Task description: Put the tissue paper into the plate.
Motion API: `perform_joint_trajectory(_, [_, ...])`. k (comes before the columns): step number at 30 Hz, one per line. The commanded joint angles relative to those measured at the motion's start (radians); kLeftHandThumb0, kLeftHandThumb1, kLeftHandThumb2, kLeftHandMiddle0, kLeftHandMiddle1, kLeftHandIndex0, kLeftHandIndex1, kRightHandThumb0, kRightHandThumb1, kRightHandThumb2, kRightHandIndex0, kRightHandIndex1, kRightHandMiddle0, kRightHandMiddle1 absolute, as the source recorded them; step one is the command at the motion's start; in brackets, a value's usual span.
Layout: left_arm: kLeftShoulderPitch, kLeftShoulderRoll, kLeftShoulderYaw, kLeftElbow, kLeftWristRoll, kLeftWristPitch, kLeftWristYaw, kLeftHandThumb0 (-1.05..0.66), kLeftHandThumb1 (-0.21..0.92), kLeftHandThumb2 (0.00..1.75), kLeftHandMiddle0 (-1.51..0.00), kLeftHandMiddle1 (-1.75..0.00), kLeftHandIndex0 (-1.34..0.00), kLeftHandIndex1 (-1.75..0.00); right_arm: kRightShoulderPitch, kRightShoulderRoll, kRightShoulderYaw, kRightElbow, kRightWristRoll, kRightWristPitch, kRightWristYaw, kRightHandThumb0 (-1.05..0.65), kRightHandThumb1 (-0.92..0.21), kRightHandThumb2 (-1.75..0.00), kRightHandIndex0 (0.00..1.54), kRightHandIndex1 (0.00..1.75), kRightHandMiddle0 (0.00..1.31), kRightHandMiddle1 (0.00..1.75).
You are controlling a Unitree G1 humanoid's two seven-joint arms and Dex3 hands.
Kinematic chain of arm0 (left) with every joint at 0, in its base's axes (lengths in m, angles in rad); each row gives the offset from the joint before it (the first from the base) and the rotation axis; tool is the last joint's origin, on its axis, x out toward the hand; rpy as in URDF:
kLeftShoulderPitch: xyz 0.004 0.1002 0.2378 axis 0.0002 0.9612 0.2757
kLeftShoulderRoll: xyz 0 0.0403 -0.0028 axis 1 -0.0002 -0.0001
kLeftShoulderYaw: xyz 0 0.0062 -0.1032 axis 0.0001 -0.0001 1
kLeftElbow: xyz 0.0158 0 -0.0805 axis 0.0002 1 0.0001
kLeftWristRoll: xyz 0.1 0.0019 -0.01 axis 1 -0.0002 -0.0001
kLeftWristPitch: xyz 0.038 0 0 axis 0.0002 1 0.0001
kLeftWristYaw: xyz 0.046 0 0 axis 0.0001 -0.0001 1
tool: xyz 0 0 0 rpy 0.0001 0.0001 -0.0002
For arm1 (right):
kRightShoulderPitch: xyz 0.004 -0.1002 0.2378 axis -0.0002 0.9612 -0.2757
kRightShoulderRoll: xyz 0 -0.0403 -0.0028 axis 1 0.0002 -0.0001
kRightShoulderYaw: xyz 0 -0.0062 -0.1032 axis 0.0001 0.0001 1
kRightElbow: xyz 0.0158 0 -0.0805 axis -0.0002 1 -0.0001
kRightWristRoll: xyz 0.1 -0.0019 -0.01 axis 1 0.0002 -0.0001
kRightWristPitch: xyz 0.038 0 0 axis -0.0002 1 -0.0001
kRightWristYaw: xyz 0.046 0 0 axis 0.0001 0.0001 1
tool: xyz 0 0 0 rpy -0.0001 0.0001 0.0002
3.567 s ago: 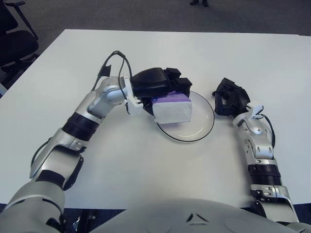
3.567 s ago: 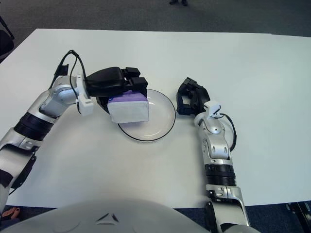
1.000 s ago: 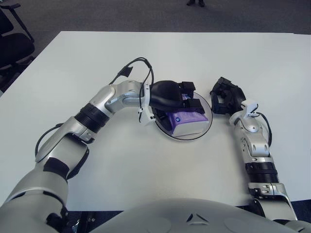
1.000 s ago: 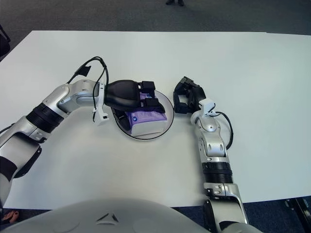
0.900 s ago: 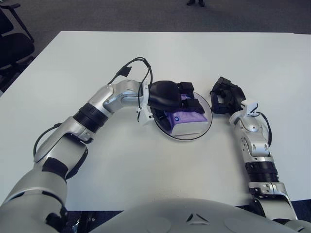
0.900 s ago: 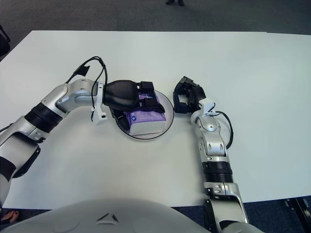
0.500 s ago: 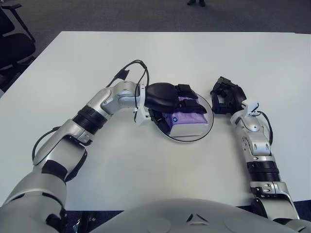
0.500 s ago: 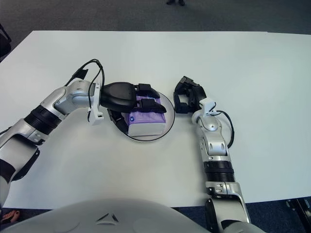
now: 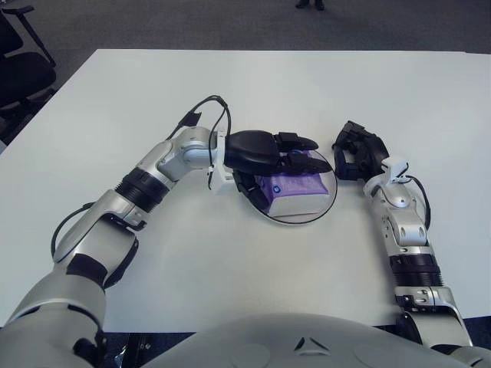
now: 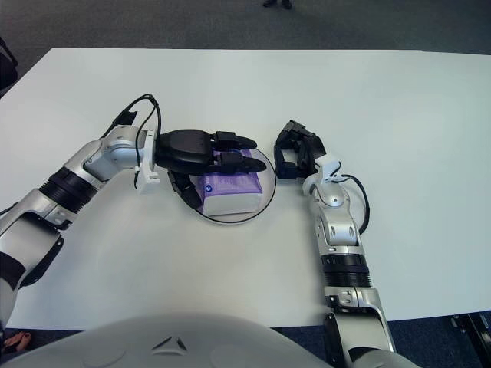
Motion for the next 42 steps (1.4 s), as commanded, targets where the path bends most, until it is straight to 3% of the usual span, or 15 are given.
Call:
perform_joint_trajectory(1, [0.002, 0.008, 0.016, 0.0, -0.048, 0.026, -0.053, -1.05, 0.92, 0.66, 0.0, 0.0, 0.0, 0.0, 0.129, 0.033, 0.015, 0.128, -0.005, 0.122, 0.001, -0.51, -0.24, -1.4, 1.2, 1.75, 0.67, 1.75])
perform_joint_trajectory(19, [0.045, 0.039, 0.091, -0.119, -0.252, 0.226, -0.235, -1.05, 0.91, 0.31, 0.0, 0.0, 0.0, 0.0, 0.131, 0.031, 0.008, 0.133, 0.011, 0.101, 0.037, -0.48, -0.32, -1.31, 1.11, 1.75, 0.61, 1.75])
perform_joint_trajectory(29, [0.046, 0.046, 0.164, -0.122, -0.344, 0.289, -0.307, -1.04, 0.86, 0.24, 0.0, 0.0, 0.0, 0.0, 0.124, 0.041, -0.001, 0.165, 0.016, 0.093, 0.038, -0.47, -0.35, -1.27, 1.09, 1.75, 0.59, 1.75])
perform_joint_trajectory(35, [0.063, 0.04, 0.234, -0.114, -0.328, 0.266, -0.261, -1.05, 0.91, 0.28, 0.0, 0.0, 0.0, 0.0, 0.117, 0.04, -0.006, 0.186, 0.016, 0.081, 0.042, -0.46, -0.37, -1.25, 1.12, 1.75, 0.57, 1.75])
perform_joint_trajectory(42, [0.129, 0.046, 0.334, -0.024, -0.281, 0.134, -0.155, -1.05, 0.92, 0.48, 0.0, 0.0, 0.0, 0.0, 0.114, 0.036, -0.003, 0.201, 0.012, 0.072, 0.041, -0.46, -0.37, -1.25, 1.15, 1.75, 0.57, 1.75])
